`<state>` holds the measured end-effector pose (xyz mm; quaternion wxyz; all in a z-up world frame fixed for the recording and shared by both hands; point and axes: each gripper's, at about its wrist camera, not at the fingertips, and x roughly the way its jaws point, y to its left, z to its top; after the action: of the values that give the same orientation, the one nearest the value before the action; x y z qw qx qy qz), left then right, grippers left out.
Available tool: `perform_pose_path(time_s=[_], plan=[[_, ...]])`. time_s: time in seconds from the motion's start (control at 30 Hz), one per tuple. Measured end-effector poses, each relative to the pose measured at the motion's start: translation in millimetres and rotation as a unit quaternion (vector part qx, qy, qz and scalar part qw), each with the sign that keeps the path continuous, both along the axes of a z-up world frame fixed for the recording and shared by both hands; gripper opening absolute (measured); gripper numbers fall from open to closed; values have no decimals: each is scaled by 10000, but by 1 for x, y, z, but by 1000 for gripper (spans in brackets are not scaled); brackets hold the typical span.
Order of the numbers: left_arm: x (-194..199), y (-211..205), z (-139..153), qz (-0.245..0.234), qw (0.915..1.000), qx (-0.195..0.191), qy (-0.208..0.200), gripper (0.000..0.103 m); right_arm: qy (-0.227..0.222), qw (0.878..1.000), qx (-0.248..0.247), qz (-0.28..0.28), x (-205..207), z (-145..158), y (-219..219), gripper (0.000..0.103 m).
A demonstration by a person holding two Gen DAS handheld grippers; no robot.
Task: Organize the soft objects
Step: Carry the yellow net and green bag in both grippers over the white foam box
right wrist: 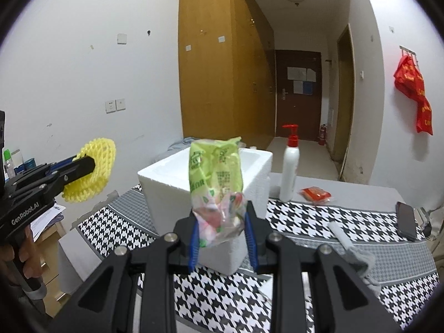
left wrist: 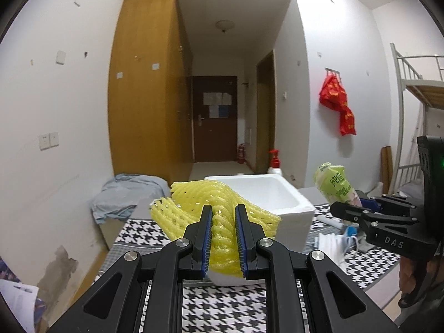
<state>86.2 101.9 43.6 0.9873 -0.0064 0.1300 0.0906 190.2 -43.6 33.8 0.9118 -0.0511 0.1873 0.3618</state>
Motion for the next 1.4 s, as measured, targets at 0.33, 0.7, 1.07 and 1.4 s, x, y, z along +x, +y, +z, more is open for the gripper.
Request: perform_pose_path(time_s=[0.33,0.7,1.07,1.4], plan=[[-8,24,-4,306,9995,-39,1,18,-60,9996,-83,252,14,9,31,32],[-10,44,-6,568,9984,-75,-17,18,-41,9991,-118,417,31,17,60,32],[-8,55,-8,658,9978,-108,-33,18,70,9989,-227,396,50,21,86,32],[-3,63,-9,579,9982,-127,-16,18,189,9991,-276,255,65,17,95,33]])
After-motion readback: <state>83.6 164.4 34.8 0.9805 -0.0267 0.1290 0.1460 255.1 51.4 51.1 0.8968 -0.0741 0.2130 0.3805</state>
